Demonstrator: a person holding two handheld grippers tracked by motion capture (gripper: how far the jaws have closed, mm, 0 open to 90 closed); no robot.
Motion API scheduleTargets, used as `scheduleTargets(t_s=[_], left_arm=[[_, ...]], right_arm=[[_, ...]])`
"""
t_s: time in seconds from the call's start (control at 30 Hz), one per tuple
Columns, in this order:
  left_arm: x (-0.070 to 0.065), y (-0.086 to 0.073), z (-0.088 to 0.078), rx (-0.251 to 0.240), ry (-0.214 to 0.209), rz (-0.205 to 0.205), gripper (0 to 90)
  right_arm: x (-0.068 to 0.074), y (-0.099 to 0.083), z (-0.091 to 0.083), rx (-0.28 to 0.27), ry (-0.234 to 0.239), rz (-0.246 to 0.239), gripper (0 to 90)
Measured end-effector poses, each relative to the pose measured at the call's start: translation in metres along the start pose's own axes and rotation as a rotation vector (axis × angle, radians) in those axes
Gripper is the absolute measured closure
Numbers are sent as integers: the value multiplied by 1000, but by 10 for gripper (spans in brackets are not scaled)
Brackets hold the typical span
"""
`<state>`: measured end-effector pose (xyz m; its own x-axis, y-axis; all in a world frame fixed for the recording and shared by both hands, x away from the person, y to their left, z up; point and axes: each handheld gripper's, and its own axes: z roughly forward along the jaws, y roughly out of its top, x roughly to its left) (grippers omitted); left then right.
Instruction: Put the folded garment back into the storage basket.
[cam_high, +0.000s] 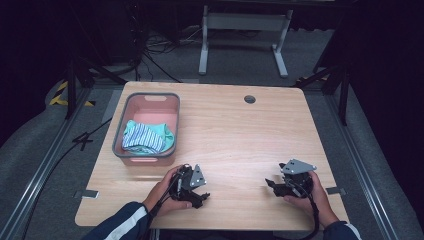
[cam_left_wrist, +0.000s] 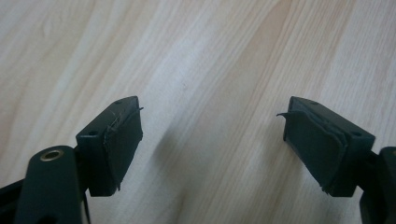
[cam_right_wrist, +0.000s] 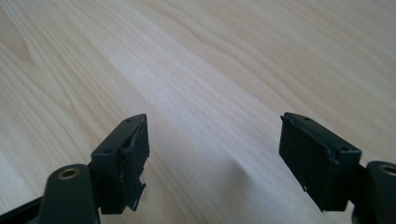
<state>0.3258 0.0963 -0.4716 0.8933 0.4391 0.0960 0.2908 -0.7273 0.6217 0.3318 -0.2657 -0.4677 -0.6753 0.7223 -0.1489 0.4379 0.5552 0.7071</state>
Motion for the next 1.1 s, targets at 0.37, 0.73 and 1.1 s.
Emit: scheduleTargets(t_s=[0.37,0.73,1.1], left_arm=[[10,-15,4,-80,-72,-84,150],[11,-13,6,-76,-76,-78,131],[10,-13,6,-78,-78,-80,125]], right_arm=[[-14,-32,-3,-36,83,134,216],[-14,-32,-3,-37,86,132,215],[-14,-32,-3,-37,85,132,214]])
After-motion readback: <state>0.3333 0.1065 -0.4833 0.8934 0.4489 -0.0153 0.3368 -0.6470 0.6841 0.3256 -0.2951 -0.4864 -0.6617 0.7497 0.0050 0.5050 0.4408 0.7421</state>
